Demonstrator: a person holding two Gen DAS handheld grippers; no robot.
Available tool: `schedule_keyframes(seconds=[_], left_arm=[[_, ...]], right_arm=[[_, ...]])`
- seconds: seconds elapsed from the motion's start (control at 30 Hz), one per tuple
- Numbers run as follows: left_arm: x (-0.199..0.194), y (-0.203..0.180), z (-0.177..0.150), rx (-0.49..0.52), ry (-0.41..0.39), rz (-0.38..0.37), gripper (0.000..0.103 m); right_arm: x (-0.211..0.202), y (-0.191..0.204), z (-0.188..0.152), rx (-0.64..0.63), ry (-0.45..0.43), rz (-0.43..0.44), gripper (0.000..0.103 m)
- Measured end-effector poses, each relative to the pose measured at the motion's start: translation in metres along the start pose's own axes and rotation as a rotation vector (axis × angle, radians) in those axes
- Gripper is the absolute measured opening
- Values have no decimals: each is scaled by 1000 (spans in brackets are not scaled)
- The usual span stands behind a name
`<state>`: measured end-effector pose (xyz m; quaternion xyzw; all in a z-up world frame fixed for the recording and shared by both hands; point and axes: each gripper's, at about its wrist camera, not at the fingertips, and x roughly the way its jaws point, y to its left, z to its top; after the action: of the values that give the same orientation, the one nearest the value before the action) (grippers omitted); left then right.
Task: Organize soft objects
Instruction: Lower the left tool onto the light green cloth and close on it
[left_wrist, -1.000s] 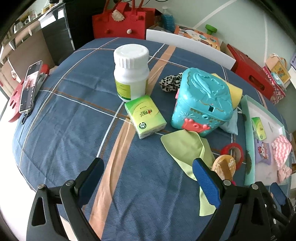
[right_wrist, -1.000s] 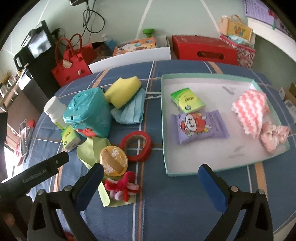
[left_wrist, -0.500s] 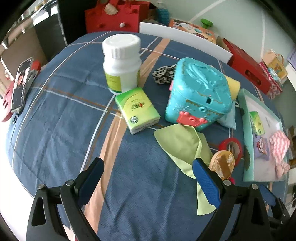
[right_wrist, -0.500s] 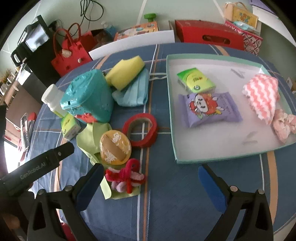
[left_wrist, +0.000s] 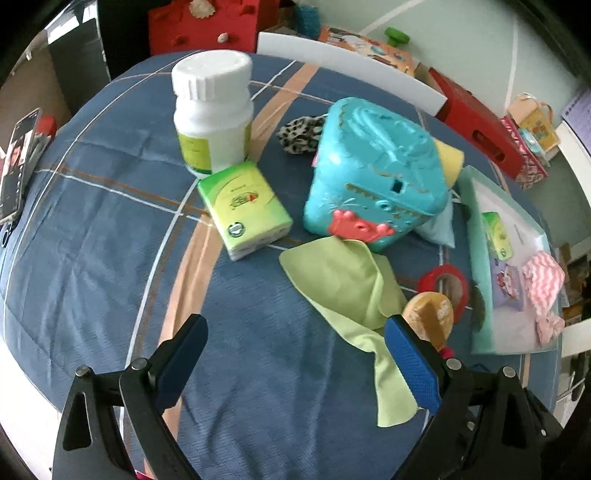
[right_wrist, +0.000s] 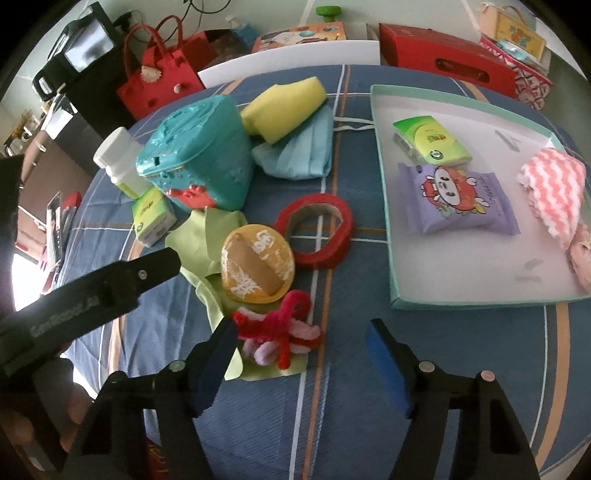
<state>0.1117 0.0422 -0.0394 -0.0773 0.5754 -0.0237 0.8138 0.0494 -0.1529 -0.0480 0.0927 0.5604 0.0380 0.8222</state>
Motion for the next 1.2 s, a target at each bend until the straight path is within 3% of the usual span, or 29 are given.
schedule_keyframes(seconds=[0.3, 0.47, 0.53, 0.7, 1.13, 1.2], left_arm=[[7, 13, 5, -45, 39, -31, 96], [17, 2, 7, -16, 61, -56, 96], [18, -6, 8, 10, 63, -51, 95], [27, -21, 8, 64, 85, -29, 76], [48, -53, 4, 156, 101, 53, 61], [46, -63, 1, 176, 97, 55, 52]], right_arm=[[3, 3, -2, -24, 24, 16, 62], [8, 10, -2, -50, 37, -1, 58], [11, 14, -2, -57, 38, 8, 51], [10, 9, 0, -31, 24, 9, 49], [12, -4, 4, 19, 25, 8, 48], [9, -9, 3, 16, 26, 6, 48]])
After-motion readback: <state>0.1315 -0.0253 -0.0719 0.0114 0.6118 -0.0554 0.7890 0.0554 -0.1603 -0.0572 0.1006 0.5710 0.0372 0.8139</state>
